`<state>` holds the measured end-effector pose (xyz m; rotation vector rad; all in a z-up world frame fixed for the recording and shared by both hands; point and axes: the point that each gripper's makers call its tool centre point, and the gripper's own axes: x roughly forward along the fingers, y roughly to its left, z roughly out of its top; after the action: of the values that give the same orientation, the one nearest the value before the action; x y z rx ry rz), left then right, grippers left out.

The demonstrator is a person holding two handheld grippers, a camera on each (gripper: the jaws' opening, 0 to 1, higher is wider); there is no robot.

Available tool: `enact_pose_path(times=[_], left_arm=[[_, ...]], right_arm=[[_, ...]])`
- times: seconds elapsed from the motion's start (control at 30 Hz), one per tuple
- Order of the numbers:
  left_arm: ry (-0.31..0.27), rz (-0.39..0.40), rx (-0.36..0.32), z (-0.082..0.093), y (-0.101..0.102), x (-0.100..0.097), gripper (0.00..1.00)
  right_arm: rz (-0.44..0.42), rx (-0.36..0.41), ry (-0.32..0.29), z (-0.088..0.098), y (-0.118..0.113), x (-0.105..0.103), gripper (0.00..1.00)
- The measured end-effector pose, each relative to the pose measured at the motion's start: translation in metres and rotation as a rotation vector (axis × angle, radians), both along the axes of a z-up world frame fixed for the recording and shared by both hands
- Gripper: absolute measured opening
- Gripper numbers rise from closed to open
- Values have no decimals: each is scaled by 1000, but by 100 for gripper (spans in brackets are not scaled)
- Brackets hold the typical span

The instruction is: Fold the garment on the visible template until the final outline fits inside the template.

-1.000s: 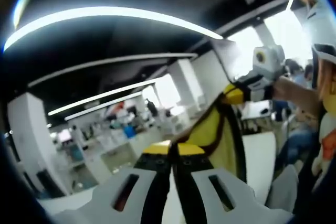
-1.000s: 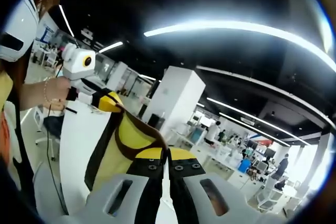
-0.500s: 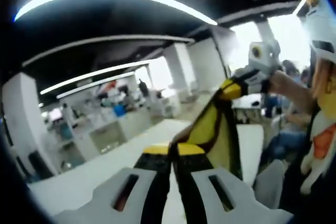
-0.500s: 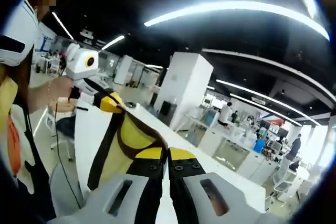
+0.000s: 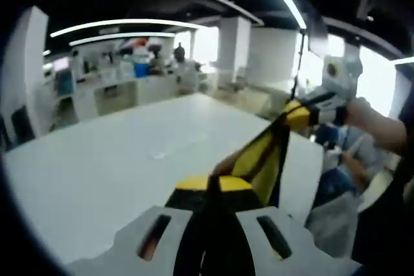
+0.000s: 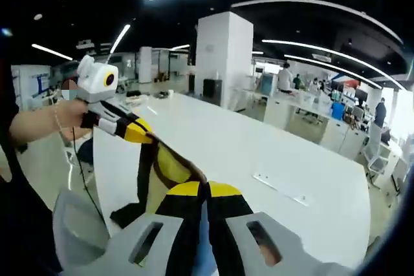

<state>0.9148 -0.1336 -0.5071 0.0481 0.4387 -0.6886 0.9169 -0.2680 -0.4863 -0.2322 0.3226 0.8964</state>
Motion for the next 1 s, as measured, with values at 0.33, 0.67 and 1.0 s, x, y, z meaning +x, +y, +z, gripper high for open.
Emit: enact_pose_path(times=[0.33,0.67,1.0], left_arm=[[127,17,24,-57,2,86,0],[276,69,-19,-123,13,146,0],[436,130,-64,-181,21,194,0]], right_arm=[[-63,-53,96,-73,0,89,3],[-62,-98,191,-136,11,155,3],[-80,-137,303,-195,15,207,3]])
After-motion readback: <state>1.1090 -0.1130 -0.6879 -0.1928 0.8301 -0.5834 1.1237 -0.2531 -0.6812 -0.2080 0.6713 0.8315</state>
